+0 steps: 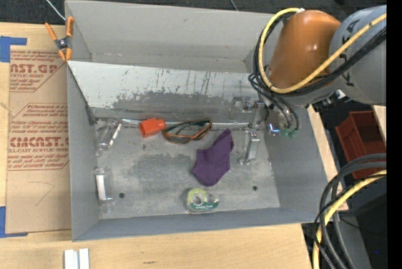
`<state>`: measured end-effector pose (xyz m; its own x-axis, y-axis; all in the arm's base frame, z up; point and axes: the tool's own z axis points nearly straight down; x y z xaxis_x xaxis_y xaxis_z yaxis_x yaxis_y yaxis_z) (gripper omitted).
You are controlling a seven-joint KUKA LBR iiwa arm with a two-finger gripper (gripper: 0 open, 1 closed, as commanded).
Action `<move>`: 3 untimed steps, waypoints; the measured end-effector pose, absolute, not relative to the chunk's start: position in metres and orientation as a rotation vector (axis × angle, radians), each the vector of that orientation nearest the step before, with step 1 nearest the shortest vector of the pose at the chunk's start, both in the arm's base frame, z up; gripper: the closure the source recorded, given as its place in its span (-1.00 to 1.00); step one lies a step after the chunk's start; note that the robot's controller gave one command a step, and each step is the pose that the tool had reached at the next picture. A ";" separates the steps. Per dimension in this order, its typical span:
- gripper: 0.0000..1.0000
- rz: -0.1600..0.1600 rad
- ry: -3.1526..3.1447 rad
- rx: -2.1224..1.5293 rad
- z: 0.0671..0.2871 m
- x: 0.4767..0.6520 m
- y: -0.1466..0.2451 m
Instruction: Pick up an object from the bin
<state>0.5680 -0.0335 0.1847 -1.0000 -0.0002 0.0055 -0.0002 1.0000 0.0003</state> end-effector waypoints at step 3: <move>-1.00 0.002 -2.997 0.971 0.162 0.552 0.011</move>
Offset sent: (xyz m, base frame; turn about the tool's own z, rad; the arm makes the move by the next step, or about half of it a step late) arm -0.0181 0.0354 -0.1147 -0.3769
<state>0.5521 0.0110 0.1622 -0.8099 -0.5865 -0.0078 -0.5865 0.8099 -0.0038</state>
